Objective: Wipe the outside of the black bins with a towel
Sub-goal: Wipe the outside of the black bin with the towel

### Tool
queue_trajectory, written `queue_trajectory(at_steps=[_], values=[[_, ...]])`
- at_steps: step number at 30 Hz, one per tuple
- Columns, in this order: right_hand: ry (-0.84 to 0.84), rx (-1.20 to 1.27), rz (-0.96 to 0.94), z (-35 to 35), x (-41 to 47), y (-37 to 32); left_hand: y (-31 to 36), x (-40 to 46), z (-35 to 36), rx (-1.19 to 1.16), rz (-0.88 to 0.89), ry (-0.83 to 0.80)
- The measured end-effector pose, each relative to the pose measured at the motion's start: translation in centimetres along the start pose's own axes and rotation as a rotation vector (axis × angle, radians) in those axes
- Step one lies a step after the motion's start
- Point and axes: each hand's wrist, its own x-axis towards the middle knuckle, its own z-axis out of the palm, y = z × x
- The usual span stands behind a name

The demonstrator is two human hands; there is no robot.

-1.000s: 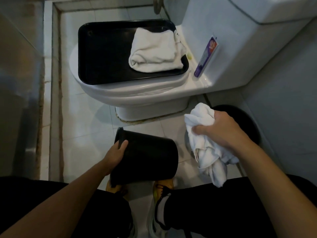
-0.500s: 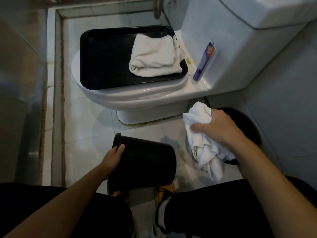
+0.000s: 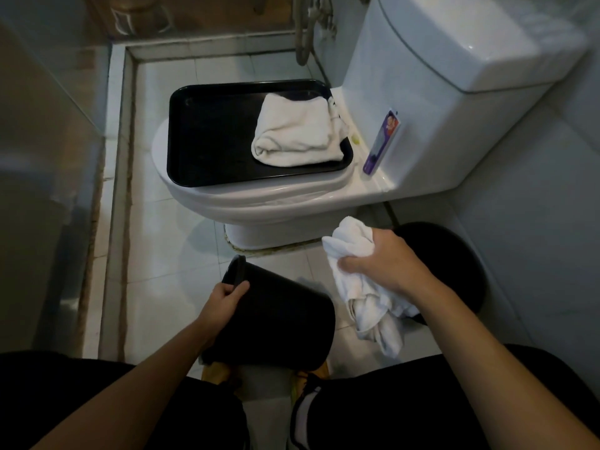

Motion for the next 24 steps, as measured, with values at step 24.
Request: queue_trajectory(at_steps=[24], values=[[-0.005,-0.069,-0.025,1.3,1.2,0.6,-0.5,0.3,0.0,0.188,0.079,0.022]])
